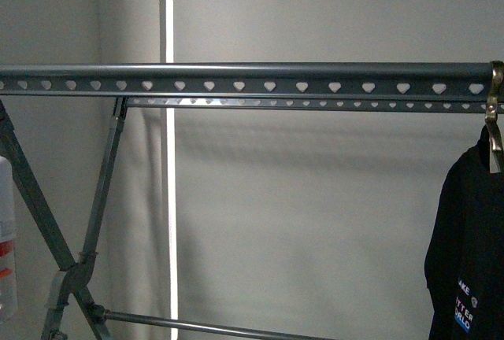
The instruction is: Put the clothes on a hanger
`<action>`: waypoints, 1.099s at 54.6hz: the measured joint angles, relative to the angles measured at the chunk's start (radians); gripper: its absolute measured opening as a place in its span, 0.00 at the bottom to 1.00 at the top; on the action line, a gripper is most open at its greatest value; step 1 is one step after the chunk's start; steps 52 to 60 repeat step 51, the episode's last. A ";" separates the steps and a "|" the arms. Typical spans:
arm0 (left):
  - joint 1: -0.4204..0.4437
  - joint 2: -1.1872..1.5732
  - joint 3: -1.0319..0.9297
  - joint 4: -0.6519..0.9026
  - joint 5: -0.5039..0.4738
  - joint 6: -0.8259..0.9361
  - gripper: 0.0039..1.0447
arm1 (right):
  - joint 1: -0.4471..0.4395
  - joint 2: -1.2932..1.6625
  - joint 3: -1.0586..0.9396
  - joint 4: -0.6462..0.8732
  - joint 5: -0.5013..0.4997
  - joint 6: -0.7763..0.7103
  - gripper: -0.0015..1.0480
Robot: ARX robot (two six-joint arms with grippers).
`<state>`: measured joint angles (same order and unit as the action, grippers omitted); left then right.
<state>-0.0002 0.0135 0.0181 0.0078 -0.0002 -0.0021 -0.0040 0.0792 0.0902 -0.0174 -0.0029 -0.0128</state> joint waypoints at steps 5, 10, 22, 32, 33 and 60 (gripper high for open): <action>0.000 -0.007 0.000 -0.004 0.000 0.000 0.03 | 0.000 -0.013 -0.011 0.003 0.000 0.000 0.02; 0.000 -0.008 0.000 -0.005 0.000 0.000 0.03 | 0.000 -0.022 -0.025 0.005 0.000 0.000 0.02; 0.000 -0.008 0.000 -0.005 0.000 0.000 0.03 | 0.000 -0.070 -0.076 0.014 0.001 0.001 0.02; 0.000 -0.009 0.000 -0.005 0.000 0.000 0.03 | 0.000 -0.075 -0.084 0.014 0.001 0.001 0.02; 0.000 -0.009 0.000 -0.005 0.000 0.000 0.03 | 0.000 -0.075 -0.084 0.014 0.001 0.001 0.02; 0.000 -0.009 0.000 -0.005 0.000 0.000 0.22 | 0.000 -0.075 -0.084 0.014 0.001 0.001 0.29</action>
